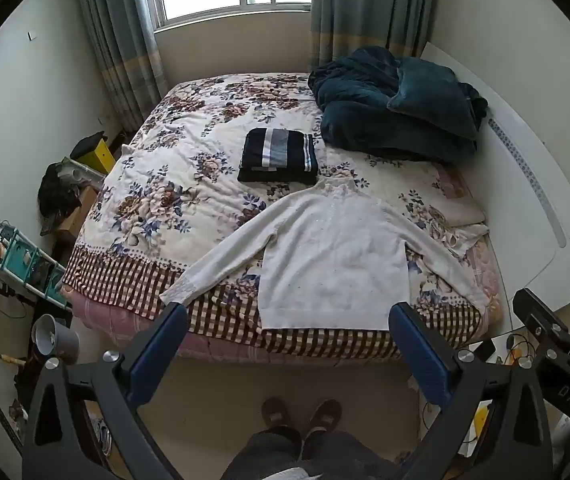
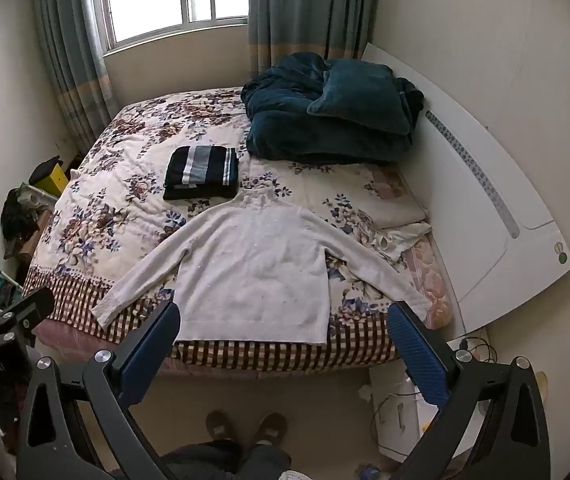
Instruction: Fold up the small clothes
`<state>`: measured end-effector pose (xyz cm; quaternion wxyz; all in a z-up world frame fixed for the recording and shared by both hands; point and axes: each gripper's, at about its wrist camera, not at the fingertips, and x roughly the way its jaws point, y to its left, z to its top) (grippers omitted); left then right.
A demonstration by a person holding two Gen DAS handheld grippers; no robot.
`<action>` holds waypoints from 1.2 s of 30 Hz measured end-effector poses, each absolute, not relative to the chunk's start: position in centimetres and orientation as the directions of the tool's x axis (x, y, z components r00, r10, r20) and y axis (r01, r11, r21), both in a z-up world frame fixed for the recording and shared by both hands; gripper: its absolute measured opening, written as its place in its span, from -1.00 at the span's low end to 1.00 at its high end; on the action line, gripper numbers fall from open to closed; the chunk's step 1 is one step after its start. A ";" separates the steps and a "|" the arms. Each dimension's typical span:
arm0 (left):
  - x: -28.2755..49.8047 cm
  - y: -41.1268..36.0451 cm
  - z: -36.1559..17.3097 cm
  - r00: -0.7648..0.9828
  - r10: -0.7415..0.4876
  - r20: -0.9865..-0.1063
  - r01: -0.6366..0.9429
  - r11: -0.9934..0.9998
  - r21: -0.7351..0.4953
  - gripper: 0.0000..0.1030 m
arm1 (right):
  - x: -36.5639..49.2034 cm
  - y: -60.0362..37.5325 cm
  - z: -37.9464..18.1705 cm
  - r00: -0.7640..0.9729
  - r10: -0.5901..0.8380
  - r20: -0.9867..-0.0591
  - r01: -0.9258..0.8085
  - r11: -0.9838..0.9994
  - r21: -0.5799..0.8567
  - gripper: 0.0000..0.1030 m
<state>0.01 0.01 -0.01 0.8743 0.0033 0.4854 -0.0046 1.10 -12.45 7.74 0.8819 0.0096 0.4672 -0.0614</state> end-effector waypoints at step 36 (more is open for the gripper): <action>0.7 1.9 0.6 0.539 -0.007 -0.842 0.011 1.000 -0.001 0.99 | 2.2 -9.4 9.2 0.561 -0.083 -0.824 0.094 0.995 -0.036 1.00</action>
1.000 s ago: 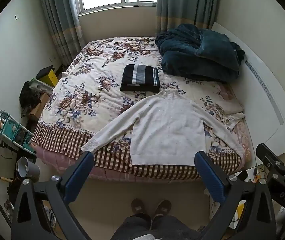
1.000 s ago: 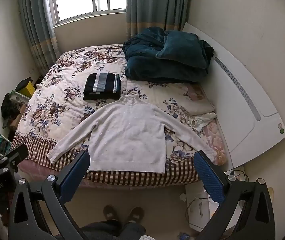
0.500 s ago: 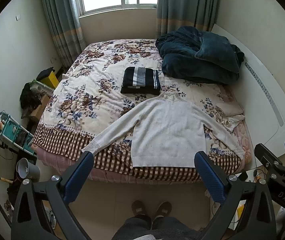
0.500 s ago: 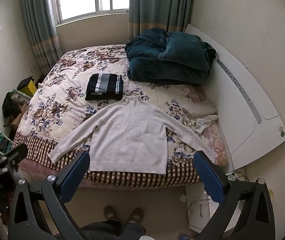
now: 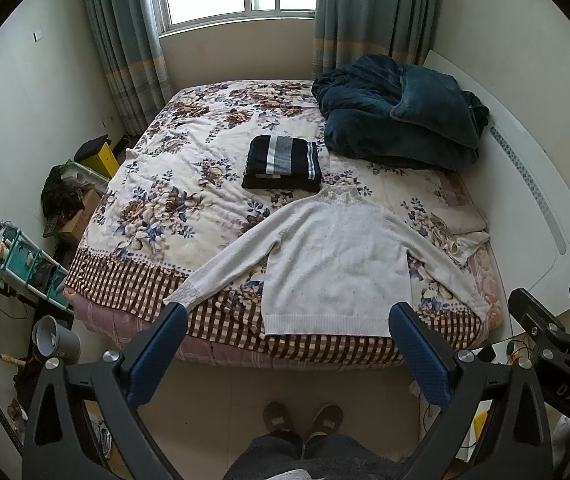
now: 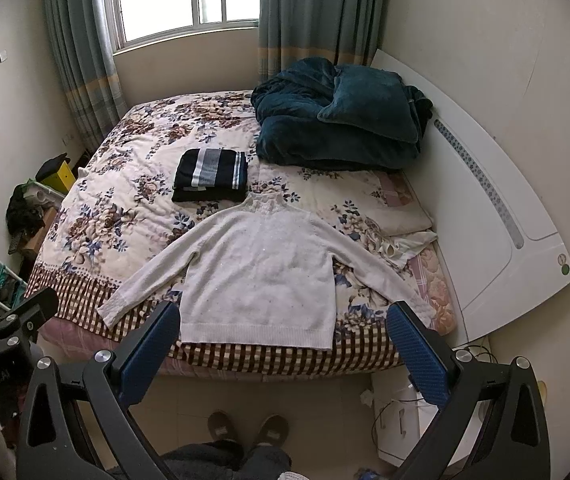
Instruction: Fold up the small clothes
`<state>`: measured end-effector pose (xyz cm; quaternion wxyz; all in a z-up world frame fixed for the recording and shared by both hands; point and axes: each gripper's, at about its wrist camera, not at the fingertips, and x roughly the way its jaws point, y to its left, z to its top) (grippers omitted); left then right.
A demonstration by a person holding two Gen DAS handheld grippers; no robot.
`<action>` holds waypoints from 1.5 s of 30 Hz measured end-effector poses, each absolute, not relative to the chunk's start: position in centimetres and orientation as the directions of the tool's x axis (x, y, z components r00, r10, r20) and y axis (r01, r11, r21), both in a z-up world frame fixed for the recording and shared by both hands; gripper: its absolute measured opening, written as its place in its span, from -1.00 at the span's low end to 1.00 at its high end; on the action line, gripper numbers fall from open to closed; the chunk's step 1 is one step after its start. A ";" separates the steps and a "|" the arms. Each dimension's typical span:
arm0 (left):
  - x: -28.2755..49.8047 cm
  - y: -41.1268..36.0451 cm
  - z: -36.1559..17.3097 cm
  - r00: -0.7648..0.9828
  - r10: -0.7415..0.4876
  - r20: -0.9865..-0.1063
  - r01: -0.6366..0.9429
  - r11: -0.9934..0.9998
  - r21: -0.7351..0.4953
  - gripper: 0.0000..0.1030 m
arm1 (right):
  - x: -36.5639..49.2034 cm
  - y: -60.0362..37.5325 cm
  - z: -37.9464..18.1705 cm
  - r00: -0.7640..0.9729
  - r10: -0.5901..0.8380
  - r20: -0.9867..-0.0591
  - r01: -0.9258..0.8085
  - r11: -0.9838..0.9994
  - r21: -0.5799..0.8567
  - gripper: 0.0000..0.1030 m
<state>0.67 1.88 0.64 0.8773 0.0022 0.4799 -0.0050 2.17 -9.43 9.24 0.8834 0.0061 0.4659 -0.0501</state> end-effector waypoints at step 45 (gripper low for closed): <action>0.9 1.7 2.6 0.547 -0.001 -0.837 0.006 1.000 0.003 0.99 | 2.2 -8.9 9.8 0.565 -0.073 -0.822 0.087 0.996 -0.028 1.00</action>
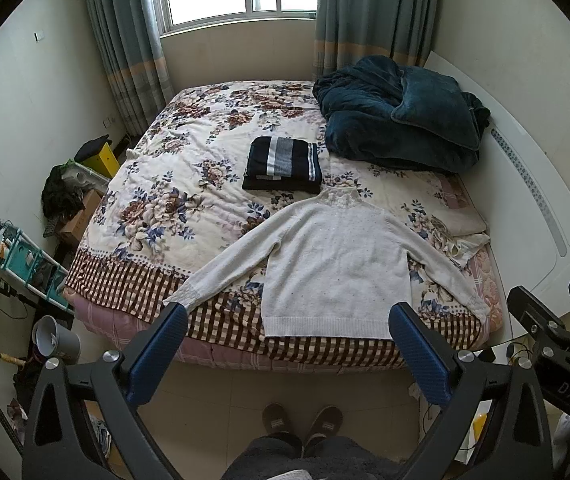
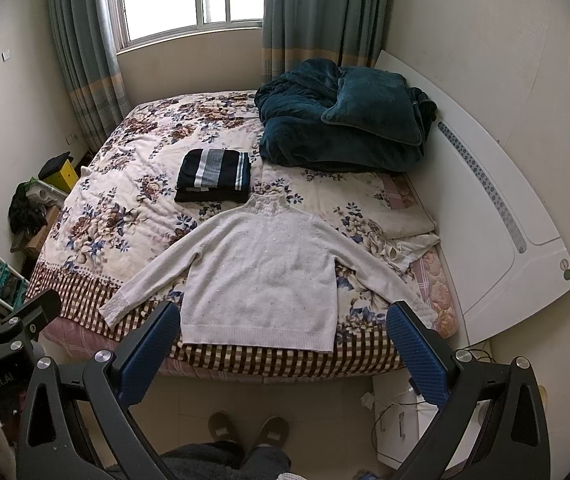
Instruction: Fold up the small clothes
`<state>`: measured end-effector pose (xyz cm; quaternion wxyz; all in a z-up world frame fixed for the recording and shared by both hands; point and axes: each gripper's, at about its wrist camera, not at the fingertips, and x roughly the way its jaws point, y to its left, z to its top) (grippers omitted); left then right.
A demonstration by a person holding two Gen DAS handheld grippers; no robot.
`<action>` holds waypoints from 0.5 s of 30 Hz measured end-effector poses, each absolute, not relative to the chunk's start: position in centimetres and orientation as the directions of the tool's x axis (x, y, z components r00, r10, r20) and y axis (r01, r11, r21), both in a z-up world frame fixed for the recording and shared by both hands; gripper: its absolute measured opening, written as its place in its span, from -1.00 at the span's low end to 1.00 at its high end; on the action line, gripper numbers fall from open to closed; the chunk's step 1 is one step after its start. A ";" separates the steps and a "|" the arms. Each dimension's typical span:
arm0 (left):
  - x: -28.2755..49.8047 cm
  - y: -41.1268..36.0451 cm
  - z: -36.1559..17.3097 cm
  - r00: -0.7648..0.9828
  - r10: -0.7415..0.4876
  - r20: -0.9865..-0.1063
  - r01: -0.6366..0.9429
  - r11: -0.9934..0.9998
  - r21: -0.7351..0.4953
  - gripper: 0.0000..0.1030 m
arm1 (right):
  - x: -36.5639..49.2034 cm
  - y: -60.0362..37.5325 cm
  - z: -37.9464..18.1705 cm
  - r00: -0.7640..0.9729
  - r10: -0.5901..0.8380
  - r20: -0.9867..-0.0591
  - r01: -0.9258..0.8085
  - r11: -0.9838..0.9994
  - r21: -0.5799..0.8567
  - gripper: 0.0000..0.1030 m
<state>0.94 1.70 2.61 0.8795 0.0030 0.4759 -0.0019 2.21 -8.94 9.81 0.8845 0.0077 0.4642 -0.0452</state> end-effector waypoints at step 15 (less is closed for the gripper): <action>2.1 1.6 1.7 0.532 -0.013 -0.847 0.029 1.000 0.003 0.99 | 3.0 -8.8 8.4 0.550 -0.076 -0.832 0.102 0.995 -0.024 1.00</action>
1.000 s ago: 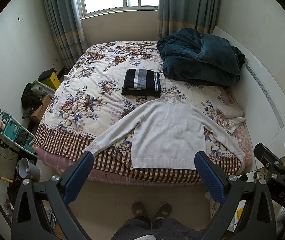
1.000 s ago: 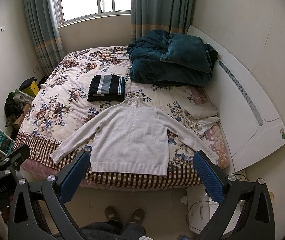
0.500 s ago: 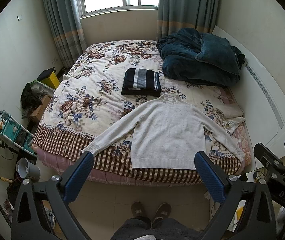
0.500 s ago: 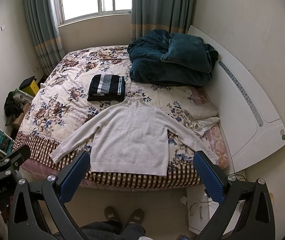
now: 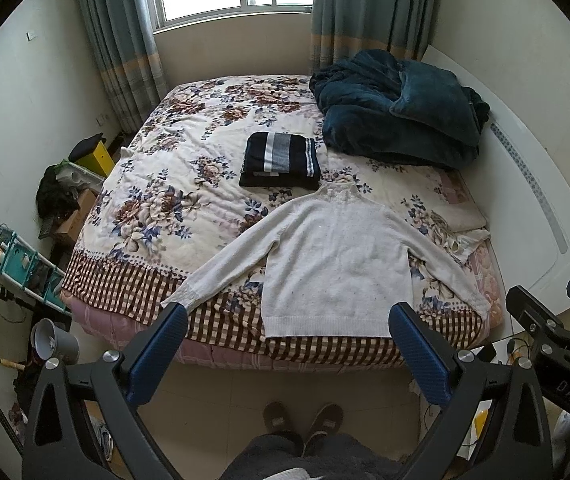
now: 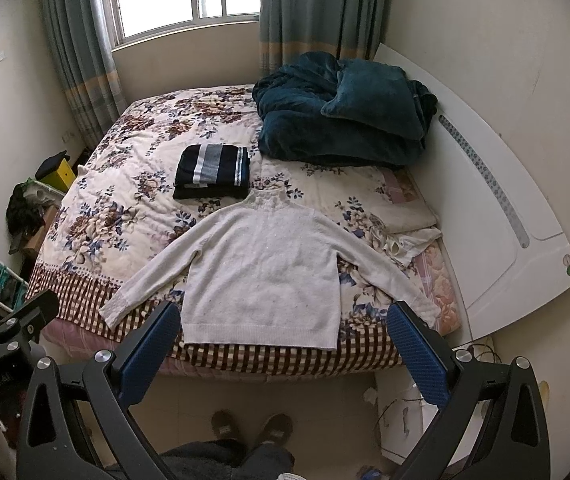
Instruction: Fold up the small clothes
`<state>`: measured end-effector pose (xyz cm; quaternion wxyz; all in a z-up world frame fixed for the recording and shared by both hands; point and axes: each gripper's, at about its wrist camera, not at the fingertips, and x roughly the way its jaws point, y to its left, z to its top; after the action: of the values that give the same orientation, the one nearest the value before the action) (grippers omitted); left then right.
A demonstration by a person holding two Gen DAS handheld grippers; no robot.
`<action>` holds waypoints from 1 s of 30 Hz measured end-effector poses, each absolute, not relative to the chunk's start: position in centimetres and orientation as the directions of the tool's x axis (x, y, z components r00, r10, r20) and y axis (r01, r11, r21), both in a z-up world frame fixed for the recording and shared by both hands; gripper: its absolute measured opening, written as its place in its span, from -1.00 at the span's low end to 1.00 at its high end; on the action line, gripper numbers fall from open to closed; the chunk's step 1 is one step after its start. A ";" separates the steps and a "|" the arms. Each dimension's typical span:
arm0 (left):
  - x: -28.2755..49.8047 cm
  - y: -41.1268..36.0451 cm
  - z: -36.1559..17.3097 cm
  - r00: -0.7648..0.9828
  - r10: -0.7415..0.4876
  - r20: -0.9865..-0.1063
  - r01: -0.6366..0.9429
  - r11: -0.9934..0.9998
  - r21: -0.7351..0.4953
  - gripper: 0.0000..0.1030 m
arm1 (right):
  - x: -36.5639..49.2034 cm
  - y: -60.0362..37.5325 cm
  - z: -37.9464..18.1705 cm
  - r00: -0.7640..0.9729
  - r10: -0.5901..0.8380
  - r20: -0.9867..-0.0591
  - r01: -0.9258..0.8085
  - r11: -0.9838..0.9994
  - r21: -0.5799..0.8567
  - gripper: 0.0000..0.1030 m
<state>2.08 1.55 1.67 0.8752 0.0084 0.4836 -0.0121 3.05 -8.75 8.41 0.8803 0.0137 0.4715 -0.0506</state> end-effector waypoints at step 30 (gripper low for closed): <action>28.2 -11.9 -33.1 0.258 0.225 -0.940 0.116 0.958 0.262 0.99 | 21.4 -41.1 -34.8 0.213 -0.015 -0.977 0.821 0.544 0.171 1.00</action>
<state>28.22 -11.87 -33.11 0.7806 0.1402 0.6081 0.0350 21.41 -41.11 -34.81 0.6866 0.3676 0.5484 -0.3046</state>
